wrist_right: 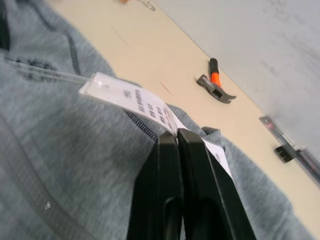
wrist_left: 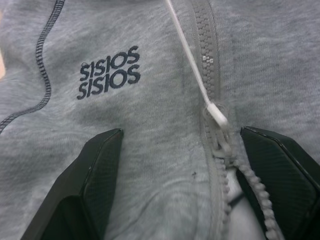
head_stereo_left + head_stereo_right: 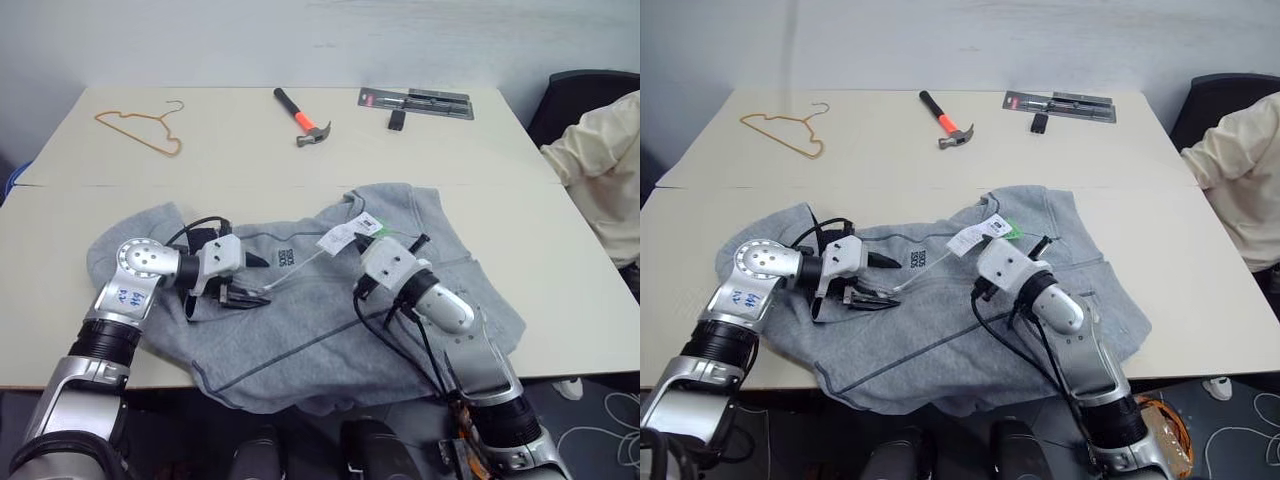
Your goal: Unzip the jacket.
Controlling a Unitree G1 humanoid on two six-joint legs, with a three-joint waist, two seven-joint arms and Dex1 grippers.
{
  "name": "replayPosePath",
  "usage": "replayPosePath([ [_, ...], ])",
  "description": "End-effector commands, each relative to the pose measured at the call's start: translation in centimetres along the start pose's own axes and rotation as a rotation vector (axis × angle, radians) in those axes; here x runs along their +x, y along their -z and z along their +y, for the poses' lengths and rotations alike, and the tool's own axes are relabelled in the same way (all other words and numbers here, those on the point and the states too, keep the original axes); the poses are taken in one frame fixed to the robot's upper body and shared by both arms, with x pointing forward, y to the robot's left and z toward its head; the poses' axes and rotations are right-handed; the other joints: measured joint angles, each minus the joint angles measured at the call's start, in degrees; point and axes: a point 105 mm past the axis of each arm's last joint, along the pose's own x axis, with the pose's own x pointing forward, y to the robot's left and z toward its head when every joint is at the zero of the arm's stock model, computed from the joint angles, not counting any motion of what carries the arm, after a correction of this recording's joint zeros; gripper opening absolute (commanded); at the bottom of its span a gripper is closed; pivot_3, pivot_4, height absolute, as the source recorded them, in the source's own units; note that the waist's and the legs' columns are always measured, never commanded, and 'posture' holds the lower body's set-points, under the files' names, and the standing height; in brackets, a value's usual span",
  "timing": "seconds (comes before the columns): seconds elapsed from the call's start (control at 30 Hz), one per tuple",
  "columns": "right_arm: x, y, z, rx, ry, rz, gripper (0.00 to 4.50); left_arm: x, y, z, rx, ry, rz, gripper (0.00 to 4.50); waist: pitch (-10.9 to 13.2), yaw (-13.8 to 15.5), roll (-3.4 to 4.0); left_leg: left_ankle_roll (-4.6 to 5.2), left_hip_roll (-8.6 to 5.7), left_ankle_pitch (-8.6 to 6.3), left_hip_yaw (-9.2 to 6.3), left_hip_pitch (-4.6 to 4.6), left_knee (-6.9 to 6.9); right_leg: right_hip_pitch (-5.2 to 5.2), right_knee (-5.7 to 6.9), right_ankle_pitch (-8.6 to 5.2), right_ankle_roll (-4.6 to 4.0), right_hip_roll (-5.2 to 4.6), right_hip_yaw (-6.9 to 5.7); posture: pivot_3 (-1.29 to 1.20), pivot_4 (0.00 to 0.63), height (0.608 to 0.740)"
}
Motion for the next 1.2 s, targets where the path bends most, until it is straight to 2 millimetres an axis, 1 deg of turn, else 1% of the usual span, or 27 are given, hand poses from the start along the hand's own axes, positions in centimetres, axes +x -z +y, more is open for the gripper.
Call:
replayPosePath([
  [0.03, -1.0, -2.0, -4.3, 0.179, 0.2, -0.049, 0.04, 0.3, 1.0, -0.6, -0.014, 0.021, 0.028, 3.97, 0.0, 0.02, 0.0, 0.0, -0.01, 0.0, 0.0, 0.0, 0.0, 0.0, 0.03, 0.0, 0.0, -0.02, 0.0, 0.0, 0.15, 0.74],
  [0.1, -1.6, -2.1, -5.9, 0.257, 0.268, -0.043, 0.04, 0.1, 1.4, -0.7, -0.024, 0.02, 0.038, 3.97, 0.0, 0.04, 0.0, 0.0, -0.02, 0.0, -0.01, 0.0, 0.0, 0.0, 0.03, 0.0, 0.0, -0.03, -0.01, 0.0, 0.15, 0.74],
  [0.2, -3.1, -1.3, -8.7, 0.313, 0.369, -0.011, 0.04, -0.2, 2.0, -0.8, -0.033, 0.014, 0.053, 3.97, 0.0, -0.05, 0.01, 0.01, -0.01, 0.0, -0.02, 0.01, -0.03, 0.01, 0.03, 0.0, 0.0, -0.02, -0.01, 0.0, 0.15, 0.74],
  [0.3, -5.8, 0.0, -13.3, 0.308, 0.515, 0.033, 0.04, -0.6, 2.3, -0.8, -0.038, 0.007, 0.064, 3.97, 0.01, -0.08, 0.04, 0.01, -0.02, 0.0, -0.01, 0.02, -0.06, 0.0, -0.02, 0.0, 0.0, -0.02, 0.0, 0.0, 0.15, 0.74],
  [0.4, -9.0, 1.5, -18.2, 0.311, 0.652, 0.078, 0.04, -0.9, 2.5, -0.9, -0.041, 0.004, 0.066, 3.97, 0.02, -0.14, 0.07, 0.03, -0.03, -0.02, 0.02, 0.02, -0.08, 0.01, -0.05, 0.0, 0.0, -0.02, 0.02, 0.0, 0.15, 0.74],
  [0.5, -12.0, 2.8, -22.3, 0.292, 0.74, 0.13, 0.04, -1.1, 2.4, -0.9, -0.041, -0.002, 0.066, 3.97, 0.03, -0.16, 0.14, 0.03, -0.01, -0.01, 0.04, 0.08, -0.16, 0.01, -0.1, 0.0, 0.0, 0.02, 0.02, 0.0, 0.15, 0.74],
  [0.57, -13.7, 3.3, -24.9, 0.295, 0.784, 0.147, 0.04, -1.3, 2.3, -0.8, -0.041, -0.01, 0.065, 3.97, 0.07, -0.32, 0.34, 0.04, 0.0, -0.01, 0.1, 0.12, -0.2, 0.01, -0.12, 0.0, 0.0, 0.04, 0.07, 0.0, 0.15, 0.74],
  [0.6, -14.3, 3.4, -26.0, 0.302, 0.802, 0.151, 0.04, -1.3, 2.3, -0.7, -0.042, -0.014, 0.064, 3.97, 0.06, -0.42, 0.44, 0.05, -0.01, 0.01, 0.13, 0.12, -0.21, 0.01, -0.11, 0.0, 0.0, 0.03, 0.1, 0.0, 0.15, 0.74],
  [0.7, -15.3, 3.3, -28.3, 0.337, 0.82, 0.136, 0.04, -1.5, 2.2, -0.6, -0.043, -0.022, 0.063, 3.97, 0.09, -0.63, 0.81, 0.07, -0.02, 0.02, 0.2, 0.17, -0.22, 0.01, -0.09, 0.0, 0.0, 0.05, 0.17, 0.0, 0.15, 0.74],
  [0.8, -16.0, 2.7, -30.4, 0.345, 0.851, 0.106, 0.04, -1.8, 2.3, -0.5, -0.045, -0.033, 0.067, 3.97, 0.07, -0.63, 0.9, 0.06, 0.0, 0.03, 0.22, 0.19, -0.23, 0.0, -0.09, 0.0, 0.0, 0.08, 0.21, 0.0, 0.15, 0.74],
  [0.87, -16.0, 2.3, -31.1, 0.293, 0.846, 0.107, 0.04, -2.0, 2.4, -0.4, -0.039, -0.04, 0.071, 3.97, 0.08, -0.56, 0.92, 0.05, -0.01, 0.03, 0.23, 0.18, -0.23, 0.0, -0.11, 0.0, 0.01, 0.06, 0.2, 0.0, 0.15, 0.74],
  [0.93, -15.2, 1.9, -31.1, 0.251, 0.807, 0.104, 0.04, -2.1, 1.7, -0.4, -0.031, -0.046, 0.054, 3.97, 0.08, -0.6, 0.92, 0.05, 0.0, 0.03, 0.23, 0.17, -0.23, 0.0, -0.15, 0.0, 0.01, 0.06, 0.21, 0.0, 0.15, 0.74],
  [1.03, -14.5, 1.7, -31.3, 0.264, 0.782, 0.084, 0.04, -2.1, 1.0, -0.4, -0.018, -0.052, 0.036, 3.97, 0.08, -0.87, 0.92, 0.05, 0.02, 0.03, 0.23, 0.16, -0.23, -0.01, -0.14, 0.0, 0.01, 0.08, 0.22, 0.0, 0.15, 0.74],
  [1.1, -11.6, 2.4, -28.0, 0.24, 0.581, 0.135, 0.04, -2.0, 0.4, -0.6, -0.026, -0.045, 0.012, 3.97, 0.08, -0.87, 0.92, 0.04, 0.03, 0.03, 0.22, 0.14, -0.24, -0.02, -0.14, 0.0, 0.01, 0.08, 0.21, 0.0, 0.15, 0.74],
  [1.17, -9.9, 2.9, -25.5, 0.228, 0.447, 0.168, 0.04, -1.9, 0.0, -0.7, -0.042, -0.037, -0.008, 3.97, 0.08, -0.9, 0.92, 0.04, 0.06, 0.03, 0.2, 0.12, -0.24, -0.02, -0.17, 0.0, 0.01, 0.11, 0.22, 0.0, 0.15, 0.74],
  [1.2, -8.6, 2.8, -23.7, 0.253, 0.346, 0.158, 0.04, -2.0, -0.6, -0.8, -0.064, -0.027, -0.032, 3.97, 0.08, -0.93, 0.92, 0.04, 0.05, 0.03, 0.2, 0.11, -0.24, -0.02, -0.18, 0.0, 0.01, 0.11, 0.21, 0.0, 0.15, 0.74],
])
